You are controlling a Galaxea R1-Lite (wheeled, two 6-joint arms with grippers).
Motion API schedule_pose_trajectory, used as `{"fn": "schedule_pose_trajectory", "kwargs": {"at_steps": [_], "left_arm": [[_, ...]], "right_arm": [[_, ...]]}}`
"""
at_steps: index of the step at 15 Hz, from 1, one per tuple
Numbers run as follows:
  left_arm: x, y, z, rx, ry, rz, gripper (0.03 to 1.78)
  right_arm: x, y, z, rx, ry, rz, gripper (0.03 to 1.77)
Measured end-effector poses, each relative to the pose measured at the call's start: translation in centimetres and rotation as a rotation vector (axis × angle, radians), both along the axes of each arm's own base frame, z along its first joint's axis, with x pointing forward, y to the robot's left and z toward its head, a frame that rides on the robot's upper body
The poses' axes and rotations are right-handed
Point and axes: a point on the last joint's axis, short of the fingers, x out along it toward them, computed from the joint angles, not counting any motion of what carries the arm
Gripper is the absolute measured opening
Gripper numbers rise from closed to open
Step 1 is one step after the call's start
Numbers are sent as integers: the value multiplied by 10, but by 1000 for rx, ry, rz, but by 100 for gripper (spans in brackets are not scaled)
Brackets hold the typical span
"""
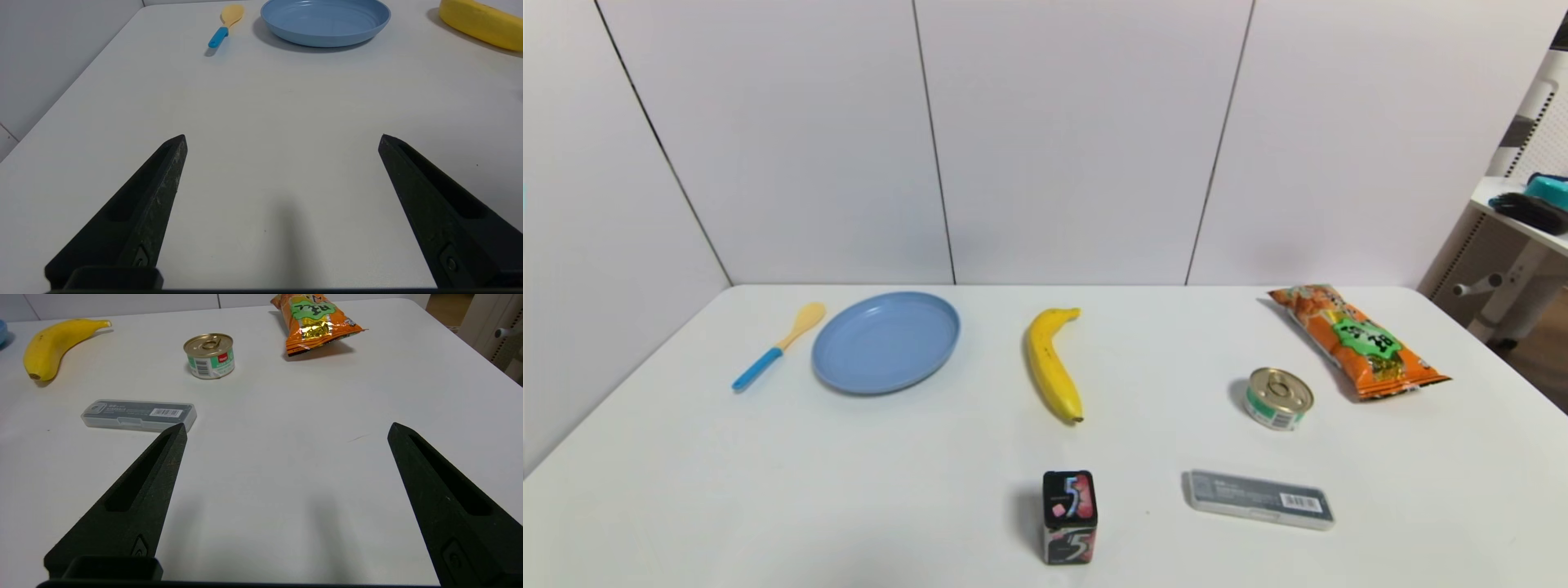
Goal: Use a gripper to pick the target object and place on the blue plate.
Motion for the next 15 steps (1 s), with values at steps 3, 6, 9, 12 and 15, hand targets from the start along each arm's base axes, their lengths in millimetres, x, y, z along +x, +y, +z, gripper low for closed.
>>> {"fn": "schedule_pose_trajectory", "kwargs": {"at_steps": [3, 6, 9, 12, 15], "left_arm": [[0, 0, 0, 0, 0, 0, 169], [0, 0, 0, 0, 0, 0, 169], [0, 0, 0, 0, 0, 0, 169], [0, 0, 0, -1, 0, 0, 169], [0, 0, 0, 4, 5, 0, 169]], "right_arm": [[0, 0, 0, 0, 0, 0, 170], [0, 0, 0, 0, 0, 0, 170], [0, 0, 0, 0, 0, 0, 170], [0, 0, 0, 0, 0, -1, 170], [0, 0, 0, 0, 0, 0, 170]]}}
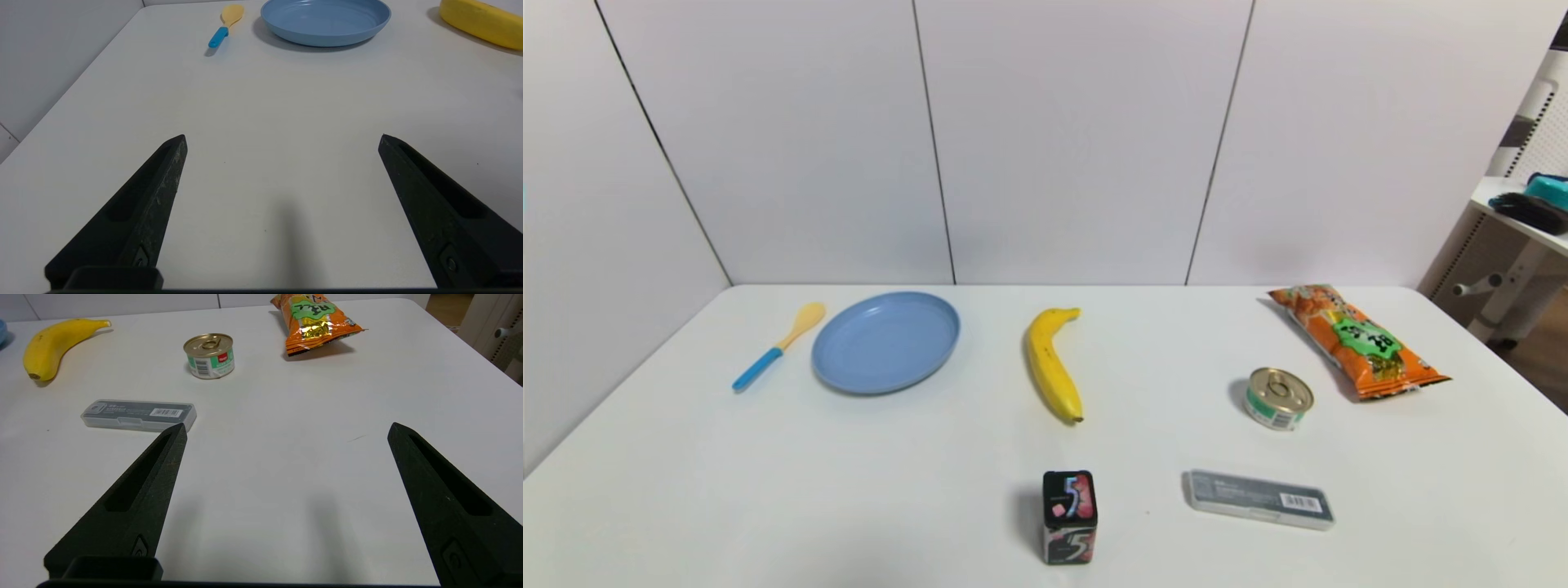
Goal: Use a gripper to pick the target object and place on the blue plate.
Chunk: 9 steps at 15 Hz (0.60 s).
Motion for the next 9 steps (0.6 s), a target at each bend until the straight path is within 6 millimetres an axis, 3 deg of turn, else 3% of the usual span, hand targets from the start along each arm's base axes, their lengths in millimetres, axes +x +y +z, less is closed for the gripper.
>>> {"fn": "schedule_pose_trajectory", "kwargs": {"at_steps": [3, 5, 9], "left_arm": [[5, 0, 4, 2, 55, 0, 169], [11, 0, 22, 5, 83, -18, 169], [36, -2, 112, 28, 44, -140, 169]], "right_arm": [[0, 0, 0, 0, 0, 0, 170], [0, 0, 0, 0, 0, 0, 170], [0, 0, 0, 0, 0, 0, 170]]}}
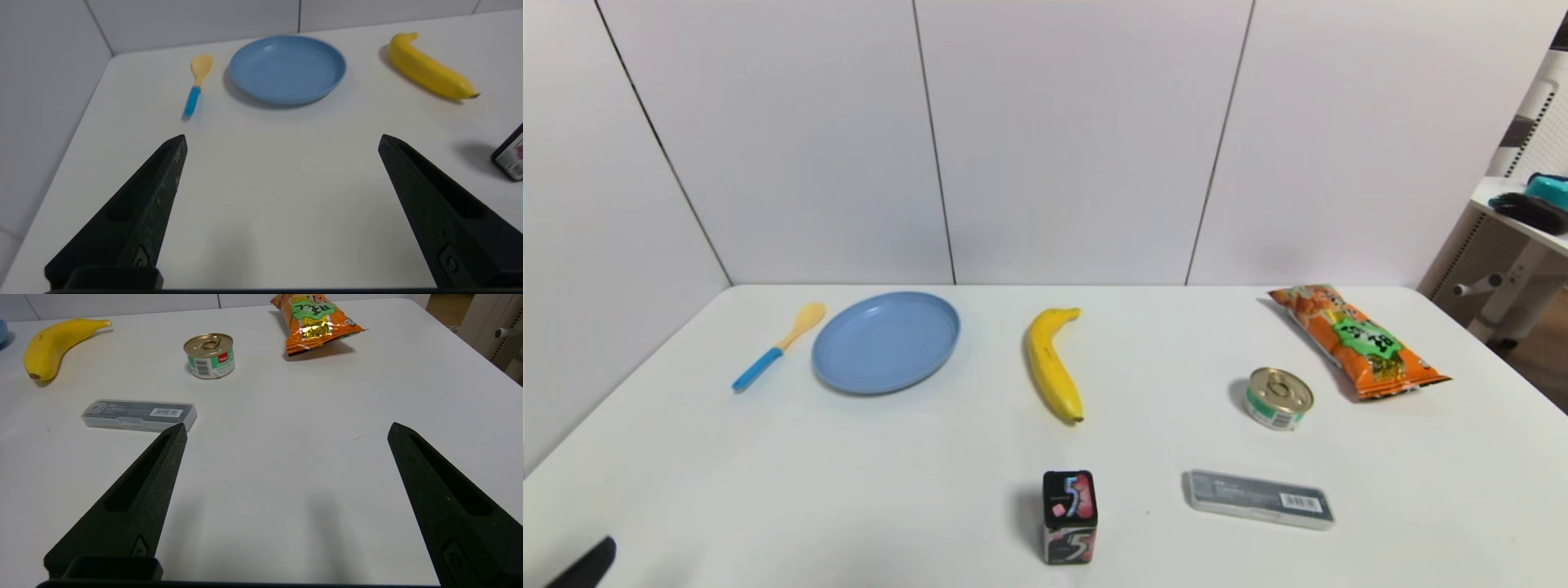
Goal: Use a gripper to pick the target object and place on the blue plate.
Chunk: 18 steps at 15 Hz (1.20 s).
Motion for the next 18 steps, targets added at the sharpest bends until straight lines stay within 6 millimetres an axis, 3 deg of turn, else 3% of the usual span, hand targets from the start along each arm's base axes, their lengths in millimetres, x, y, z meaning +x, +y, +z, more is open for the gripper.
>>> {"fn": "schedule_pose_trajectory", "kwargs": {"at_steps": [3, 7, 9, 12, 18], "left_arm": [[36, -13, 59, 50, -17, -164, 169], [81, -47, 90, 131, 4, -509, 169], [102, -66, 91, 159, 33, -702, 169], [127, -89, 74, 205, 96, -954, 169], [169, -143, 35, 271, 110, -1119, 169]], "right_arm": [[0, 0, 0, 0, 0, 0, 170], [0, 0, 0, 0, 0, 0, 170], [0, 0, 0, 0, 0, 0, 170], [0, 0, 0, 0, 0, 0, 170], [0, 0, 0, 0, 0, 0, 170]]}}
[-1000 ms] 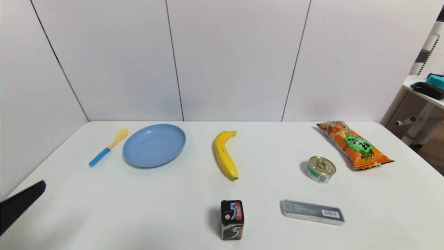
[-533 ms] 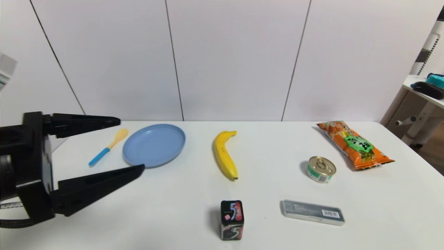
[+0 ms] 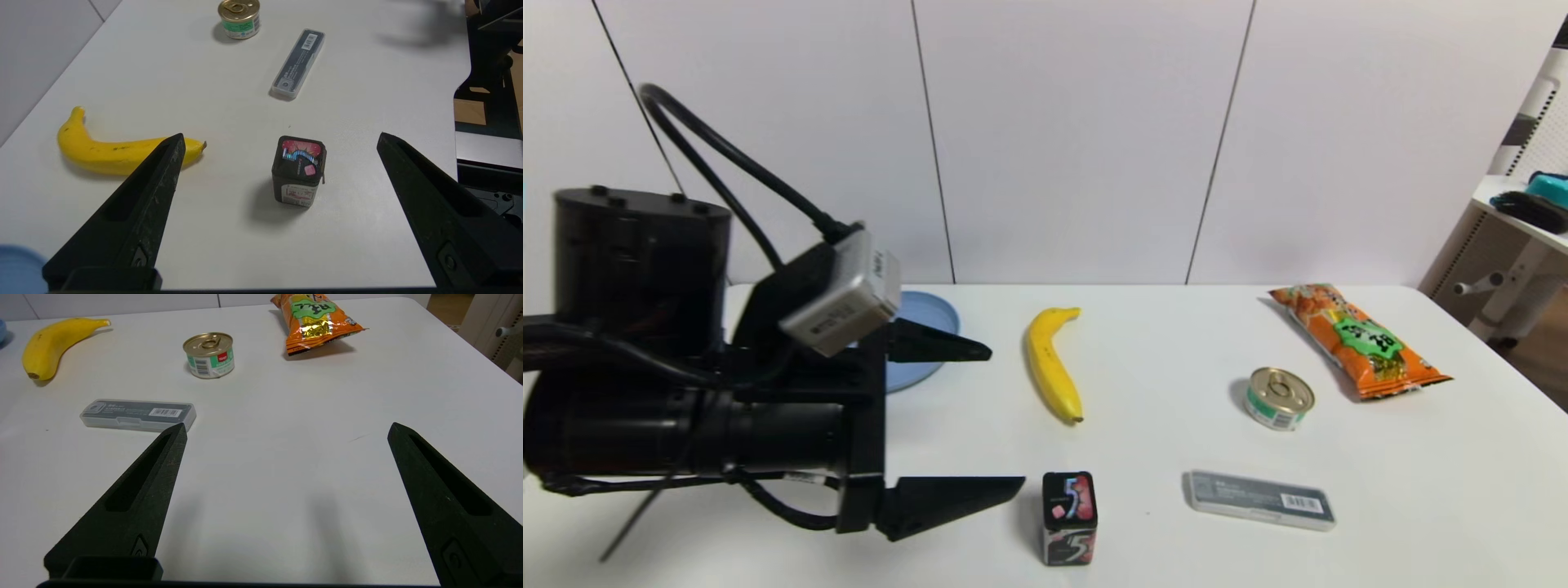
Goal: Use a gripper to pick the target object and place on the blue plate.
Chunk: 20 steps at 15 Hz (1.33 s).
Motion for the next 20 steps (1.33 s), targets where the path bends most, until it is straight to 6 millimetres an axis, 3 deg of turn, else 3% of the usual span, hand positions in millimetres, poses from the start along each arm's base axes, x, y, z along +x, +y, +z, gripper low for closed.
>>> {"fn": "schedule_pose_trajectory", "kwargs": {"at_steps": [7, 20], "left_arm": [[26, -38, -50, 90, 77, -67, 169], [40, -58, -87, 142, 140, -91, 169]], "right_arm": [[0, 0, 0, 0, 0, 0, 170], [0, 0, 0, 0, 0, 0, 170]]}}
